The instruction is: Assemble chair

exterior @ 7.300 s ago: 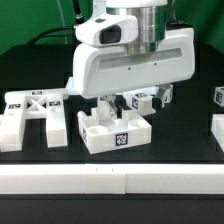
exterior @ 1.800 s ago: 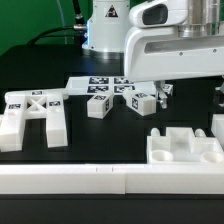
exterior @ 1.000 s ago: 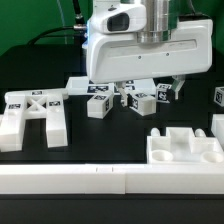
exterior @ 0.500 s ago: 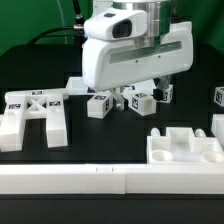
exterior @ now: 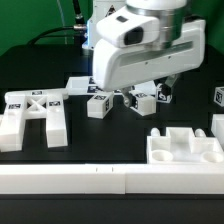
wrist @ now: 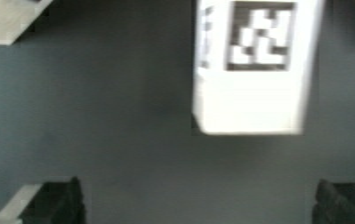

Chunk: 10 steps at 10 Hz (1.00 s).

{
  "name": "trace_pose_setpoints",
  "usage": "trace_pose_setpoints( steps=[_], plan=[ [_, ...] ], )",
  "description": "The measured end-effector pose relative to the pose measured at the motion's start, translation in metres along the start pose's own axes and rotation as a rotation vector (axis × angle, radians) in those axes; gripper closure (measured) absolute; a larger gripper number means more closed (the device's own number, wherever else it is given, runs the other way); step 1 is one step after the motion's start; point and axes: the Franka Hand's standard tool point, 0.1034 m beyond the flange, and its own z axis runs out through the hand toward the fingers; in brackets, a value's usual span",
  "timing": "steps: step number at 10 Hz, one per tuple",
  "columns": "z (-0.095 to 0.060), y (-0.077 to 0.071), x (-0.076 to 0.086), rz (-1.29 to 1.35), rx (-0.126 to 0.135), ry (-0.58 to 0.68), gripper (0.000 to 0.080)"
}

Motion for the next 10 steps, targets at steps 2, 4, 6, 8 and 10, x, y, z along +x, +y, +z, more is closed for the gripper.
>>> trace_pose_setpoints(
  steps=[2,4,6,8,10],
  plan=[
    [-0.001,-0.01,-0.002,-0.002,0.001,-0.082,0.0151],
    [-0.001,-0.017,-0.001,-0.001,0.038,-0.217,0.0151],
    [-0.002,-0.015,-0.008,0.062,-0.031,-0.209,0.0151],
    [0.001,-0.013,-0.012,0.066,-0.029,-0.216,0.0151],
    [0.002,-0.014,-0.012,0.065,-0.026,-0.229,0.0151]
  ],
)
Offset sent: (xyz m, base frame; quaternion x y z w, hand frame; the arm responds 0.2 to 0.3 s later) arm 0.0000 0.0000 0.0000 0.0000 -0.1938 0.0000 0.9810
